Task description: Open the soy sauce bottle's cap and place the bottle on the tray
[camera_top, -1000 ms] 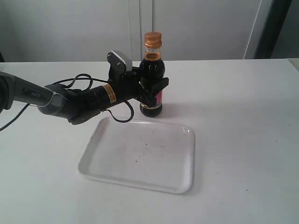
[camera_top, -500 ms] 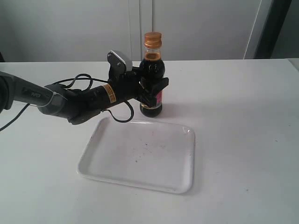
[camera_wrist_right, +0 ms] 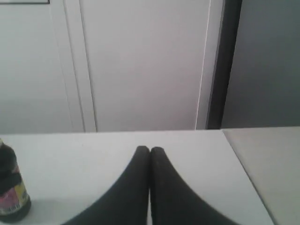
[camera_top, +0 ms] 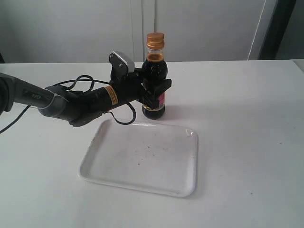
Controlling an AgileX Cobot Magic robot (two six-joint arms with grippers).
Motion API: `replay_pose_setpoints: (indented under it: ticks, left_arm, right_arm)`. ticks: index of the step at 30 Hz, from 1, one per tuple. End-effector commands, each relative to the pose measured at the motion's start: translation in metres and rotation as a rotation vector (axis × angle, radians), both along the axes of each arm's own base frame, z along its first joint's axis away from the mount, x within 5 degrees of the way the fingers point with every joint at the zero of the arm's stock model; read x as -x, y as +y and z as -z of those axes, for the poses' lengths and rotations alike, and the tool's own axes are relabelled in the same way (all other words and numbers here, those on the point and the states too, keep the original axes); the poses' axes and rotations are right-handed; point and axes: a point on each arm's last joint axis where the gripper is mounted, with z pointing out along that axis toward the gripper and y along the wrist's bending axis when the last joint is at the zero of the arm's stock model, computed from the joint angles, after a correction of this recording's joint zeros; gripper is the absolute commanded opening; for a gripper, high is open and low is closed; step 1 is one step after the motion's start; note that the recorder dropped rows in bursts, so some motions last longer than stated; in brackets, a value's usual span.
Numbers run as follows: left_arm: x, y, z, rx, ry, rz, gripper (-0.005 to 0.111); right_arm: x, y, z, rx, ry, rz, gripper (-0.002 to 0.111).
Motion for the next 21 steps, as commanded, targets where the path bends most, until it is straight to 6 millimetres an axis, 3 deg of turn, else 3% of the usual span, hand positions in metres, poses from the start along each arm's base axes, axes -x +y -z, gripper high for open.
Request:
replay_pose_setpoints:
  ticks: [1, 14, 21]
  left_arm:
    - [0.003, -0.004, -0.001, -0.009, -0.012, 0.029, 0.0]
    - [0.002, -0.003, 0.001, -0.027, 0.001, 0.014, 0.0]
    - [0.002, -0.003, 0.001, -0.025, 0.004, 0.015, 0.0]
  right_arm:
    - [-0.02, 0.008, 0.001, 0.073, 0.168, -0.088, 0.0]
    - [-0.094, 0.076, 0.021, 0.17, 0.5, -0.471, 0.0]
    - [-0.126, 0.09, 0.034, 0.17, 0.637, -0.505, 0.0]
